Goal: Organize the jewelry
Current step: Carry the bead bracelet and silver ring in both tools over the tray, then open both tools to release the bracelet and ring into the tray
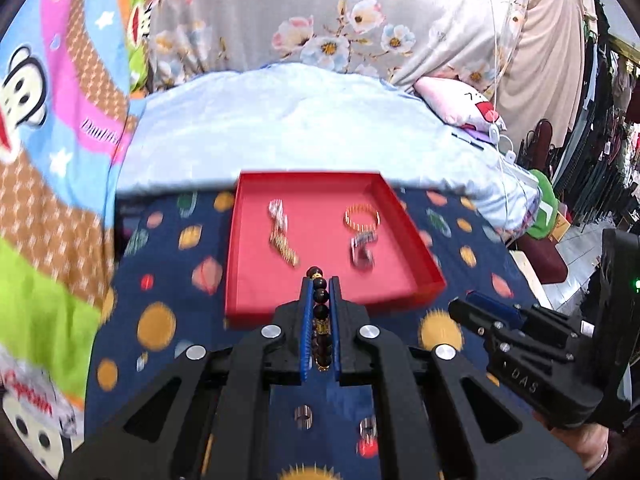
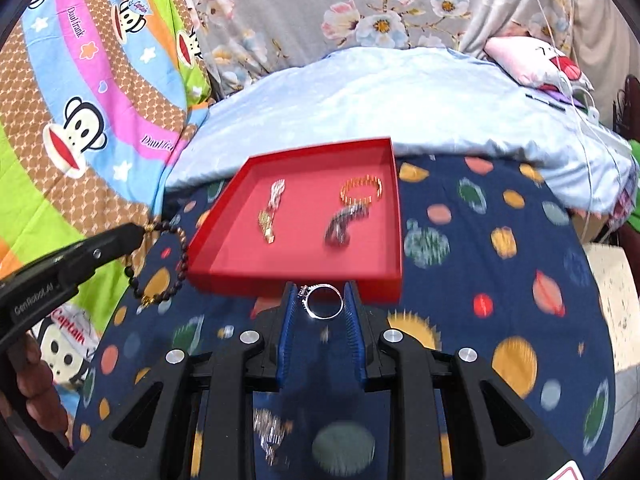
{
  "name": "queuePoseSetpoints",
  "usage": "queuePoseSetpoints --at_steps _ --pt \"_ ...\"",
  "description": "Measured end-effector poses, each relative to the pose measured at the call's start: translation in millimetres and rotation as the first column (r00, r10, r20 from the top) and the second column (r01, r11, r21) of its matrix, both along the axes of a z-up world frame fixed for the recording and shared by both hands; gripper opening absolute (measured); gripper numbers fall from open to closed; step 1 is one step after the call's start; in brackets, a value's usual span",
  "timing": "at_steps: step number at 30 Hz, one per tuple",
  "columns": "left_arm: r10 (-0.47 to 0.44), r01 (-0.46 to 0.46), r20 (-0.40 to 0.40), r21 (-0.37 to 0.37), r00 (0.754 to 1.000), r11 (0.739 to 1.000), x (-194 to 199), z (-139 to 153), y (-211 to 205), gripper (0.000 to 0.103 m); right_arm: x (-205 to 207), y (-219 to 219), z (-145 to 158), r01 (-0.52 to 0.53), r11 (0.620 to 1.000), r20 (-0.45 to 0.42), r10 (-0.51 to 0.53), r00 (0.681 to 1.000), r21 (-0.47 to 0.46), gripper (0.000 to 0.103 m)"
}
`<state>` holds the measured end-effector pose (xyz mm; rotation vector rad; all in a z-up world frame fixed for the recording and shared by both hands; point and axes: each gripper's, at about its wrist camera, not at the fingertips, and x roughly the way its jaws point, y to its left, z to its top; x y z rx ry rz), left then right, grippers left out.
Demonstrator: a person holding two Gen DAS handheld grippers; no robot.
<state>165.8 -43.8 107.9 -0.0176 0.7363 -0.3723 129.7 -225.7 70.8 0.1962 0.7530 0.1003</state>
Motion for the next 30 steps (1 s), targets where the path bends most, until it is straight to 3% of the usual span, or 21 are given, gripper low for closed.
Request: queuePoseSetpoints --at_steps 6,10,17,24,25,27,30 --pt "0.003 -0.003 0.012 -0.007 1.0 1.0 54.4 0.5 -19.3 0.007 49.3 -4.0 -1.2 -0.006 1.0 -0.006 0.006 1.0 0.025 0.022" --pt "0.005 -0.006 -0.031 -0.016 1.0 1.0 80.4 -17.1 -24.8 0.007 71.9 -3.3 -17.7 -0.009 0.999 -0.043 0.01 0.999 0.032 0.022" --pt "0.022 -0.022 -0.112 -0.002 0.994 1.0 99.9 -54.0 -27.1 0.007 91.4 -1.7 -45.8 -0.012 0.999 -0.098 0.016 0.995 0.04 0.022" --pt "0.031 -0.034 -0.133 -0.014 0.991 0.999 112.1 -67.9 -26.2 0.008 104.1 -2.2 -51.3 0.008 0.999 -0.09 -0.005 0.996 0.033 0.024" --pt "0.032 -0.035 -0.131 -0.024 0.991 0.999 113.3 -68.6 -25.4 0.011 104.6 -2.9 -50.7 0.012 0.999 -0.082 -0.009 0.997 0.032 0.025" --pt "0.061 -0.063 -0.124 -0.011 0.99 0.998 113.5 -68.2 -23.3 0.05 101.9 -5.9 -45.8 0.032 0.999 -0.058 -0.03 0.998 0.027 0.035" --pt "0.109 -0.109 -0.085 0.003 0.99 0.994 105.9 -59.7 -13.6 0.055 91.6 -16.6 -33.5 0.057 0.997 -0.022 -0.056 0.998 0.049 0.037"
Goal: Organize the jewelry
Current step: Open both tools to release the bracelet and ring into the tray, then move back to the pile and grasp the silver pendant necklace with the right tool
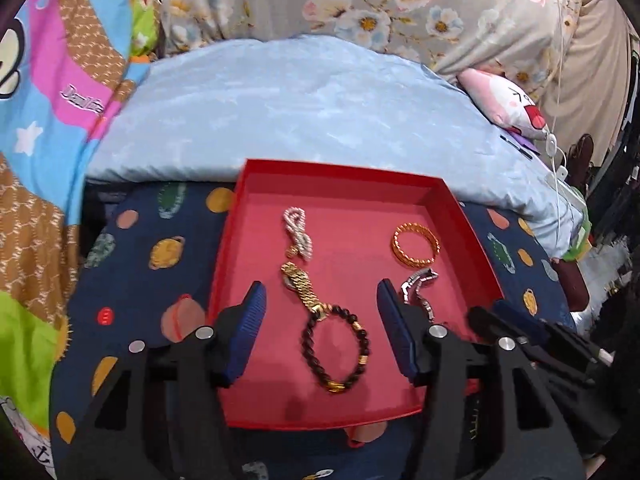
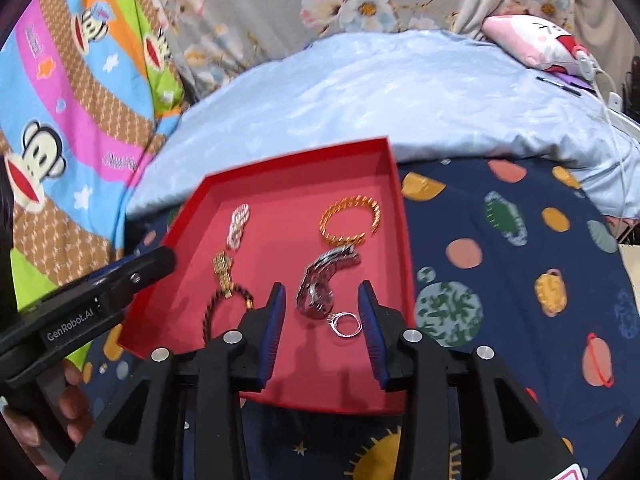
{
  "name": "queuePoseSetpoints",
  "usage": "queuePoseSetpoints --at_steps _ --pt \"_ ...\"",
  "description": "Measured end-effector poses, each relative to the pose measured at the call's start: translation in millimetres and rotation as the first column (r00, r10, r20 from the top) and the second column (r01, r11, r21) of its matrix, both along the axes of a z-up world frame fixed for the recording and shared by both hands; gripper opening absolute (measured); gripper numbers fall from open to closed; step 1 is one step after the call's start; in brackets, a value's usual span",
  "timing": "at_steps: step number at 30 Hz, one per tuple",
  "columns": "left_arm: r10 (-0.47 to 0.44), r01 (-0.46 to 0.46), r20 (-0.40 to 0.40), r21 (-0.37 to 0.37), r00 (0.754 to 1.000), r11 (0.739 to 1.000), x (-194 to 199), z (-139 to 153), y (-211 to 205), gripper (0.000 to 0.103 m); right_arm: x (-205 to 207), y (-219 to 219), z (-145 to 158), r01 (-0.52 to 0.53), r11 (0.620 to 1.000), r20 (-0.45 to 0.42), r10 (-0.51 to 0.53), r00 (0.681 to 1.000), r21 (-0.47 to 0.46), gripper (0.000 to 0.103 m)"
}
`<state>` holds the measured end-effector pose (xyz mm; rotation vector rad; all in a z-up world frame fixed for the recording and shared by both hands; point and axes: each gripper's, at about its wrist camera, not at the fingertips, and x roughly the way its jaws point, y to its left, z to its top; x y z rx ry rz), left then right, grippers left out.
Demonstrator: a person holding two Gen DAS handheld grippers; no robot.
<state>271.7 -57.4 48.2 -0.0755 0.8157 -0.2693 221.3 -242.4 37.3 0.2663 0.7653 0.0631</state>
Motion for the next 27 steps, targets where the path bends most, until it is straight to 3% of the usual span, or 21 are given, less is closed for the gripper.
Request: queuePoseSetpoints --at_steps 8,19,27 --pt "0.051 -0.053 0.036 0.069 0.998 0.996 -47.3 17.3 29.1 0.055 -59.0 -9.2 23.2 0.031 0.999 0.013 -0.031 0.999 -0.041 0.039" --pt "0.073 -0.063 -0.101 0.095 0.992 0.993 -130.3 -27.4 54.6 0.055 -157.8 16.9 -4.5 -0.002 0.996 -0.067 -0.004 0.998 -0.086 0.039" --pt "0.079 -0.063 -0.16 0.105 0.984 0.992 -167.0 -50.3 65.0 0.055 -187.3 36.0 -28.4 -0.049 0.997 -0.13 0.041 0.991 -0.062 0.036"
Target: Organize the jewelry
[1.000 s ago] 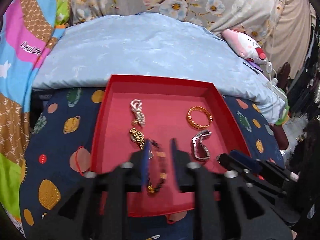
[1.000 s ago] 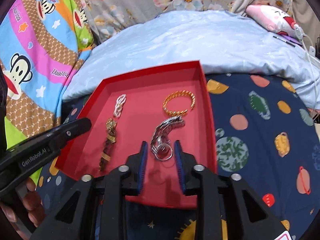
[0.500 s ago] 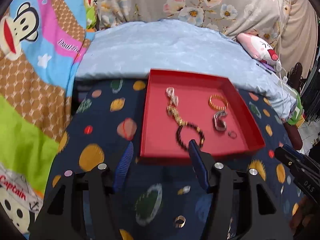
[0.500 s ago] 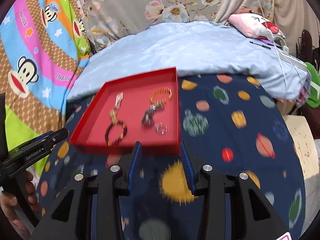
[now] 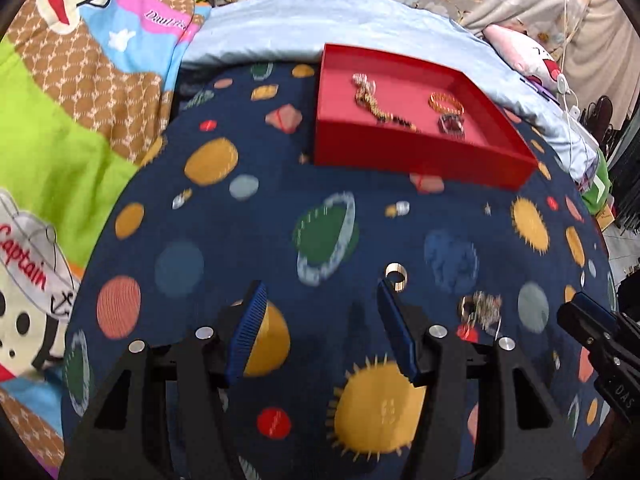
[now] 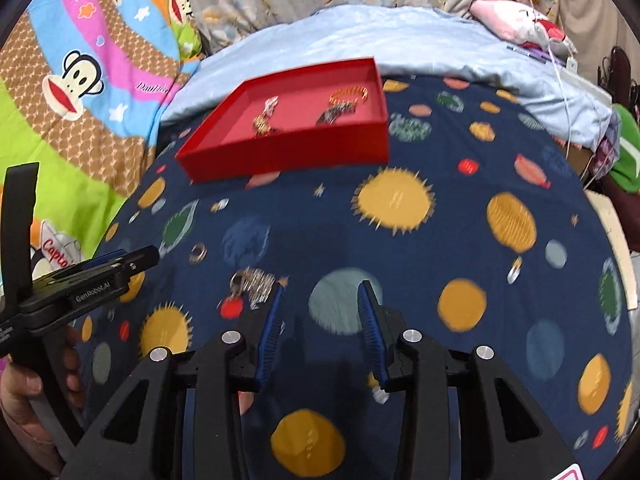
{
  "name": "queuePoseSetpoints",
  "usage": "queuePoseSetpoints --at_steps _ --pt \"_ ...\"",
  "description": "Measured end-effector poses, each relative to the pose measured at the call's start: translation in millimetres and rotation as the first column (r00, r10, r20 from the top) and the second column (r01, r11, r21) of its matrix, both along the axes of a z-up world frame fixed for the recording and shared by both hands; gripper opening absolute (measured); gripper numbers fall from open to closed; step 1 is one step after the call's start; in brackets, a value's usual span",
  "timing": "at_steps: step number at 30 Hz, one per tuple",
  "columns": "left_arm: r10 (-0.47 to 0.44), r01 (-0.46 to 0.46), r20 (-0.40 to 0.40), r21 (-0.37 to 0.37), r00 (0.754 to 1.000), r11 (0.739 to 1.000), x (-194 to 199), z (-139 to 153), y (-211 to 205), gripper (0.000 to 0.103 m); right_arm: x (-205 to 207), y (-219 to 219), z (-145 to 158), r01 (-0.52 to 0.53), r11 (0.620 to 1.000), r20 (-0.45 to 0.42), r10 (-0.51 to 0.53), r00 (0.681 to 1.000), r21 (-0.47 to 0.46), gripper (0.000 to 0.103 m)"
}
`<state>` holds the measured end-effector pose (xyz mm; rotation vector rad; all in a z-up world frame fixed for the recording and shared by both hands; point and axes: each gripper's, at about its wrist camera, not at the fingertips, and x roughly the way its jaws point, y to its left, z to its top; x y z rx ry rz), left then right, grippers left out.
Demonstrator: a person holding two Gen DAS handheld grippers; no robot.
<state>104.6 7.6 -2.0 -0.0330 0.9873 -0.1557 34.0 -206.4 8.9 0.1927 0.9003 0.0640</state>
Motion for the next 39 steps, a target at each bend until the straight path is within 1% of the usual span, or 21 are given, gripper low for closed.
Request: queuePoseSetpoints --at_steps 2,4,12,16,18,19,20,21,25,31,39 --pt "-0.004 0.004 -0.014 -0.003 1.0 1.0 -7.1 -4.4 1.3 0.055 -2.6 6.1 -6.1 -0.016 1.0 -0.014 0.016 1.0 0.007 0.034" --pt "-0.008 0.008 -0.023 -0.008 1.0 1.0 -11.0 -6.9 1.9 0.055 -2.9 12.4 -11.8 -0.034 0.999 -0.026 0.034 0.999 0.012 0.03" --pt "-0.023 0.023 -0.017 -0.003 1.0 1.0 -18.9 -6.5 -0.2 0.055 11.8 35.9 -28.4 -0.078 0.997 -0.062 0.078 0.995 0.008 0.029" --pt "-0.033 0.033 -0.018 -0.007 0.999 0.999 -20.3 -6.2 -2.4 0.055 15.8 43.6 -31.1 -0.086 0.996 -0.059 0.085 0.995 -0.021 0.027" --pt "-0.038 0.037 -0.021 -0.011 0.999 0.999 -20.6 -6.3 -3.9 0.055 17.2 46.5 -31.2 -0.081 0.995 -0.061 0.077 0.995 -0.065 0.016" --pt "-0.039 0.039 -0.021 -0.013 0.999 0.999 -20.7 -5.9 -4.6 0.055 16.9 47.4 -31.4 -0.079 0.993 -0.062 0.073 0.995 -0.091 0.014" --pt "-0.041 0.041 -0.02 -0.014 0.999 0.999 -21.0 -5.5 -5.6 0.055 16.0 47.5 -31.5 -0.077 0.991 -0.063 0.07 0.996 -0.109 0.009" --pt "-0.046 0.045 -0.02 -0.017 0.999 0.999 -21.4 -5.2 -6.8 0.055 14.7 45.7 -31.5 -0.076 0.99 -0.062 0.069 0.996 -0.117 0.007" --pt "-0.074 0.074 -0.018 -0.027 0.997 0.997 -24.1 -2.6 -15.2 0.055 6.7 37.2 -30.8 -0.062 0.991 -0.069 0.054 0.996 -0.123 0.007" --pt "-0.144 0.143 -0.017 -0.059 0.989 0.988 -28.8 -0.8 -38.9 0.056 -4.0 11.2 -24.8 0.012 0.998 -0.063 -0.016 0.998 -0.062 0.007" --pt "-0.214 0.208 -0.048 -0.1 0.976 0.973 -27.0 -13.4 -68.6 0.056 -7.6 -4.9 -19.5 0.04 0.998 -0.053 -0.042 0.998 -0.038 0.007"
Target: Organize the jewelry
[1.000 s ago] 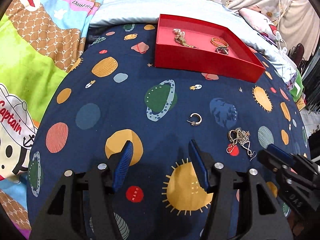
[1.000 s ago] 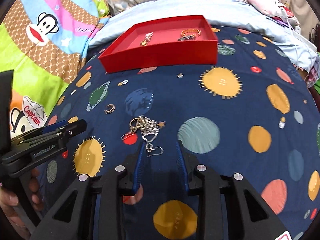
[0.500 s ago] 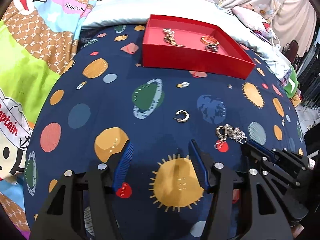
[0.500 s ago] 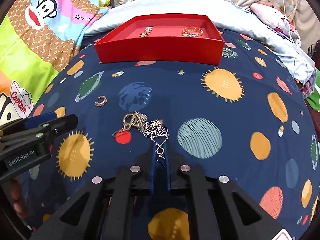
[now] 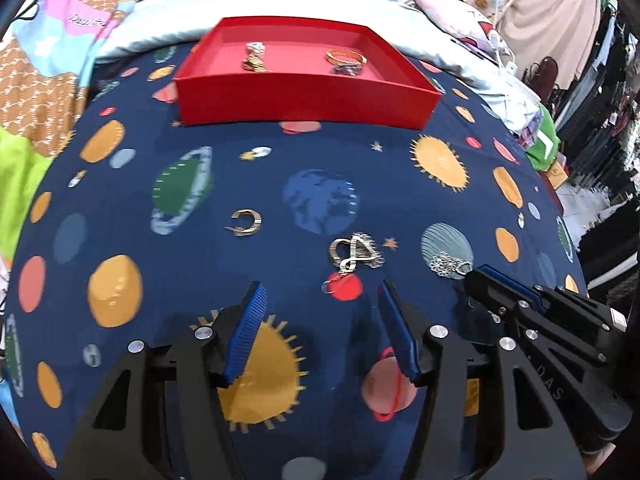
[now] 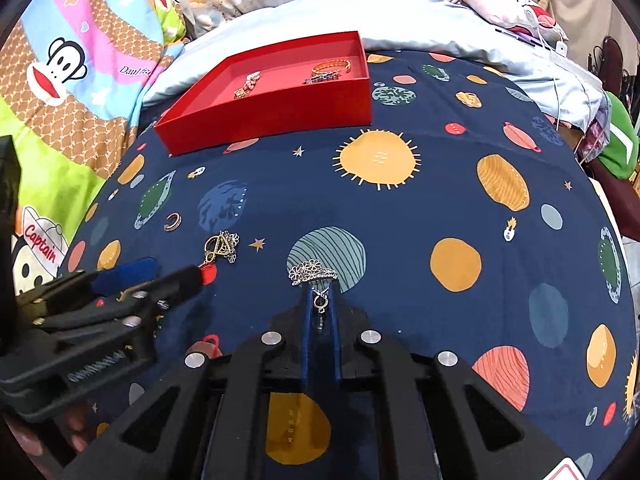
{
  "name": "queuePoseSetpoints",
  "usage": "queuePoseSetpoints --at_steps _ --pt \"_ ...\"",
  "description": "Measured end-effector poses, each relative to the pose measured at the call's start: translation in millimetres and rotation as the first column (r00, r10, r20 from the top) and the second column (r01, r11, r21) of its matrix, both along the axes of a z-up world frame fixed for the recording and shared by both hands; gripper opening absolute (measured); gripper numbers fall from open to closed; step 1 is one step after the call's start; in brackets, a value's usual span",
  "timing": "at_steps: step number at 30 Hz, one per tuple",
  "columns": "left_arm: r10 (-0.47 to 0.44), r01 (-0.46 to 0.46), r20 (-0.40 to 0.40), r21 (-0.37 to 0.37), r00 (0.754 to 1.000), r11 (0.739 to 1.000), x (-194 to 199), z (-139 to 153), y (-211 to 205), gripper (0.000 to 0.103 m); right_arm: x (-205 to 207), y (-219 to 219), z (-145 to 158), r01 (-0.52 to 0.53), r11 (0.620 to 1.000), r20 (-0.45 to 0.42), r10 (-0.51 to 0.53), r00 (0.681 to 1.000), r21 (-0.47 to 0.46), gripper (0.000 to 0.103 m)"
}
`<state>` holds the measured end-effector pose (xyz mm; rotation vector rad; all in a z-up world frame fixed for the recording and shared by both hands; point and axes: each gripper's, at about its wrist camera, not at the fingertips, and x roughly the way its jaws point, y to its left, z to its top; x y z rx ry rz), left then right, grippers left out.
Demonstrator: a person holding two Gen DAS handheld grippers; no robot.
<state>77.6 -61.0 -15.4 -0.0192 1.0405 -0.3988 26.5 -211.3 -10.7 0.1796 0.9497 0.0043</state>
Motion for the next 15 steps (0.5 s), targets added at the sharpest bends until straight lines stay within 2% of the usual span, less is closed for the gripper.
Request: queuePoseSetpoints --at_steps 4,9,10,13,15 --pt "-0.013 0.013 0.007 0.007 1.0 1.0 2.0 -4.3 -10.0 0.053 0.0 -6.4 0.6 0.011 1.0 0.003 -0.011 1.0 0.018 0.007" --pt "-0.027 0.026 0.025 0.019 0.999 0.999 2.9 -5.8 -17.0 0.03 -0.4 -14.1 -0.2 0.026 0.999 0.003 -0.026 1.0 0.041 0.007" --pt "-0.032 0.031 0.026 0.017 0.999 0.999 2.7 -6.0 -18.2 0.028 -0.5 -15.4 -0.7 0.028 0.999 0.003 -0.028 1.0 0.047 0.007" --pt "-0.049 0.049 0.023 0.008 0.999 0.999 1.2 -7.1 -20.6 0.009 -0.3 -17.7 -1.6 0.032 0.998 0.003 -0.033 0.999 0.057 0.007" --pt "-0.058 0.058 0.022 -0.002 0.998 0.998 0.3 -7.6 -21.4 0.003 -0.4 -18.5 -1.8 0.035 0.998 0.003 -0.035 0.999 0.06 0.007"
